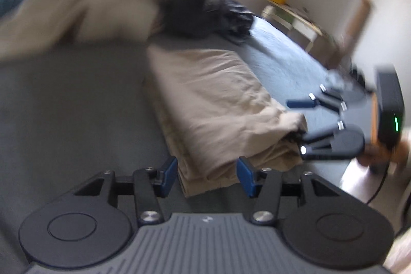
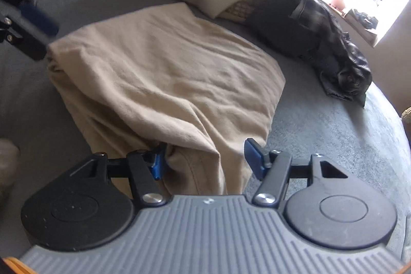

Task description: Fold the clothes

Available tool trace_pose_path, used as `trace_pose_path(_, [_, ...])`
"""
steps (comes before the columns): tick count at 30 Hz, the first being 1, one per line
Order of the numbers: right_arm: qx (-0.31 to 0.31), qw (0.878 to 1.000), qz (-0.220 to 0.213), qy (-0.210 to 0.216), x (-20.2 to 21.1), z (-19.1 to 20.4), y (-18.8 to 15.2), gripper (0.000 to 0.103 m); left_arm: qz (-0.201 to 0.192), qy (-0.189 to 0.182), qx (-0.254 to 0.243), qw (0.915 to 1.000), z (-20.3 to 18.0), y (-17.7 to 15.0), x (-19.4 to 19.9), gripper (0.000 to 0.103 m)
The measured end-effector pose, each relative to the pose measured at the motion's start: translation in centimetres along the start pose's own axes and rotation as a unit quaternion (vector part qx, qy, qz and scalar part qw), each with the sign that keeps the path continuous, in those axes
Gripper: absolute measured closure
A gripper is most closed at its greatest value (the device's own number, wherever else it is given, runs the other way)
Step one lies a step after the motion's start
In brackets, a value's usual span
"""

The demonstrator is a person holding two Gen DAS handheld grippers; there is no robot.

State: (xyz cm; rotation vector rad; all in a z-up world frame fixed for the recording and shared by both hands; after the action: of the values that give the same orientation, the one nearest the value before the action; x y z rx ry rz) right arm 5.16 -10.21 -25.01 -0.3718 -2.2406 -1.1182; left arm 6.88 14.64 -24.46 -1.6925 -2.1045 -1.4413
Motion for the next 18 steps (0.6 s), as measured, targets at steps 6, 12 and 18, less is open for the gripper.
trace_pose_path(6, [0.006,1.000,-0.020,-0.007,0.8,0.5,0.1,0.053,0.000,-0.072,0.141,0.9874,2.9,0.3,-0.7,0.051])
trace_pose_path(12, [0.025,0.999,-0.033,-0.017,0.9,0.8,-0.1,0.054,0.020,-0.061,0.184,0.9808,4.3,0.1,-2.8,0.061])
trace_pose_path(18, [0.076,0.994,-0.065,-0.052,1.2,2.0,0.2,0.068,0.009,-0.027,0.135,0.9905,3.4,1.2,-2.7,0.089])
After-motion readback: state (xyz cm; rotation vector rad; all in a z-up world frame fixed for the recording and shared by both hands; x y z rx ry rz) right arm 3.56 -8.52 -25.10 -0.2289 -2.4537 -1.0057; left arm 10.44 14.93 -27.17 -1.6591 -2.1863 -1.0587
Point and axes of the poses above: each gripper's, at about its wrist camera, not at the fingertips, and x roughly against the way its jaws point, z to its left, y to its top, the point moved 7 cm from there along -x, roughly the way its jaws point, and after that the axes turned 10 degrees about -y, right-handed, at the moved point
